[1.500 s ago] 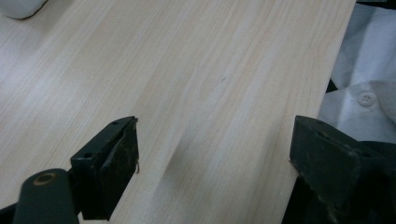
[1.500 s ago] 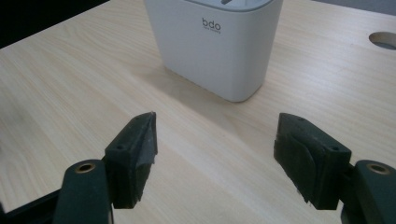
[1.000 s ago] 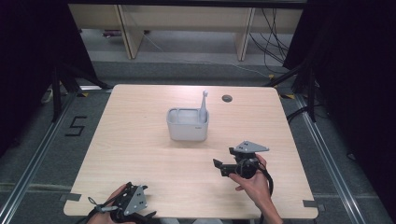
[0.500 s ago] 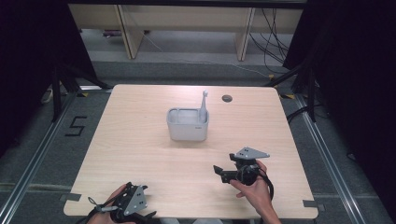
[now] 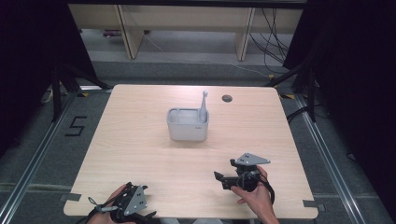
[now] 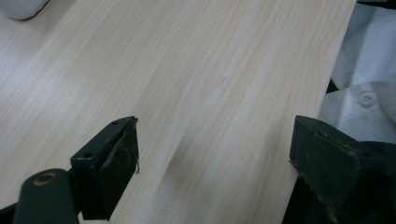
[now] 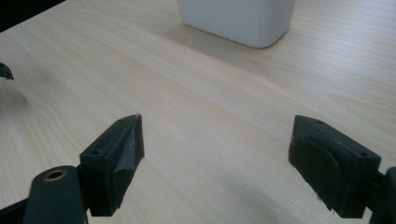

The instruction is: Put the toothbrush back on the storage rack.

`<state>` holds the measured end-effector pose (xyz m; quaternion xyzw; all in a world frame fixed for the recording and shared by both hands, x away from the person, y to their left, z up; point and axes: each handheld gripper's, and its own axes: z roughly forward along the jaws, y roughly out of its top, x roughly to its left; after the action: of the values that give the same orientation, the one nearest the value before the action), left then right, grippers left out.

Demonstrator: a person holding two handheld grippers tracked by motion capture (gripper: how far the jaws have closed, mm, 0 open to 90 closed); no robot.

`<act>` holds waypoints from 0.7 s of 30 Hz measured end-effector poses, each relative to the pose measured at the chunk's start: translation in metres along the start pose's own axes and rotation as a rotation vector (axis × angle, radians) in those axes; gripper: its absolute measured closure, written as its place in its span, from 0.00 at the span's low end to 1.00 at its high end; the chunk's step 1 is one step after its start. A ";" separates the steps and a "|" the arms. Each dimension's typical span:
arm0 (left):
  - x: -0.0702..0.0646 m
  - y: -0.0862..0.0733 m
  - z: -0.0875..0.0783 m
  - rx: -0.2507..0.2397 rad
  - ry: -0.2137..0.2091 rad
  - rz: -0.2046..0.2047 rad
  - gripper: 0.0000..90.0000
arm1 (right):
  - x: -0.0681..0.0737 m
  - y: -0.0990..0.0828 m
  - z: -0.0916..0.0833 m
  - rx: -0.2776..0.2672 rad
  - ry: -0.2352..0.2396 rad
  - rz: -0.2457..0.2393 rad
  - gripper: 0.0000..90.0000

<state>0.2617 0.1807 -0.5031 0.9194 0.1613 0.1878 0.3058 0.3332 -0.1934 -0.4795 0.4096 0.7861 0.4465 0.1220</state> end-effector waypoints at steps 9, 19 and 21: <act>0.000 0.000 0.000 0.005 0.001 0.000 0.17 | 0.006 -0.007 -0.006 0.032 0.027 0.008 0.19; 0.000 0.000 0.000 0.002 0.002 0.000 0.17 | 0.009 -0.014 -0.011 0.050 0.031 -0.023 0.19; 0.000 0.000 0.000 -0.001 0.002 -0.002 0.17 | 0.009 -0.014 -0.013 0.065 0.033 -0.062 0.19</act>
<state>0.2618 0.1810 -0.5030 0.9188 0.1624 0.1885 0.3063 0.3129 -0.1981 -0.4823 0.3814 0.8143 0.4237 0.1092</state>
